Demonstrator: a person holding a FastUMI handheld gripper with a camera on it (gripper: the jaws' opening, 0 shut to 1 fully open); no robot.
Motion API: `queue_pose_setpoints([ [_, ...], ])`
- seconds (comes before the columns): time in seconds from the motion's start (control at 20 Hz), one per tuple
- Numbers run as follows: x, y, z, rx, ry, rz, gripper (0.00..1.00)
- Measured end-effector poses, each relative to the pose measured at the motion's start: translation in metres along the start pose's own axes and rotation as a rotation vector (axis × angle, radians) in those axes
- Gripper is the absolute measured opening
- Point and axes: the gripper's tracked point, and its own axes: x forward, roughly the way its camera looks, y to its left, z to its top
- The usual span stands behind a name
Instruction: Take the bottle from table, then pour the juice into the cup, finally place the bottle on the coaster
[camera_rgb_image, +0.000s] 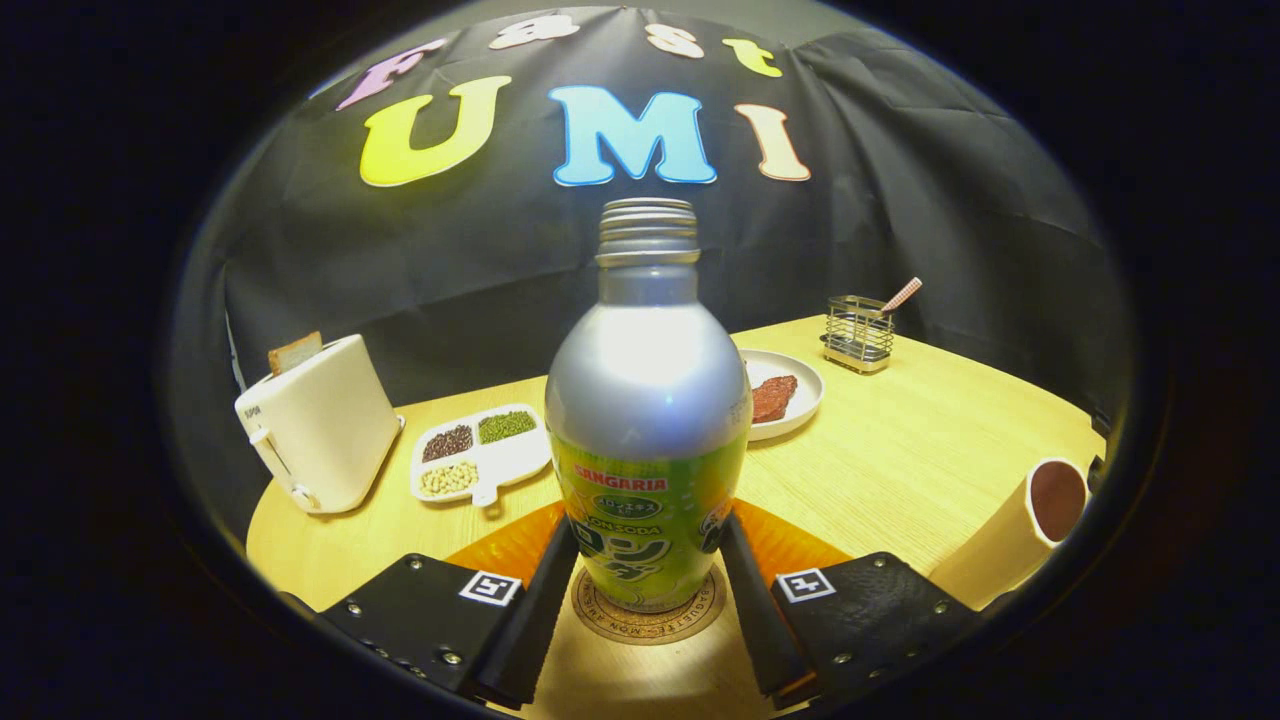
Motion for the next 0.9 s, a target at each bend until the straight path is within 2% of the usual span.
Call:
queue_pose_setpoints([
  [0.2,0.003,0.007,-0.008,-0.029,0.006,0.027,0.8],
  [0.45,0.004,0.005,-0.013,-0.054,0.014,0.022,0.81],
  [0.65,0.0,0.001,-0.017,-0.077,0.024,0.019,1.0],
  [0.9,-0.023,0.001,-0.002,-0.084,-0.005,0.056,0.99],
])
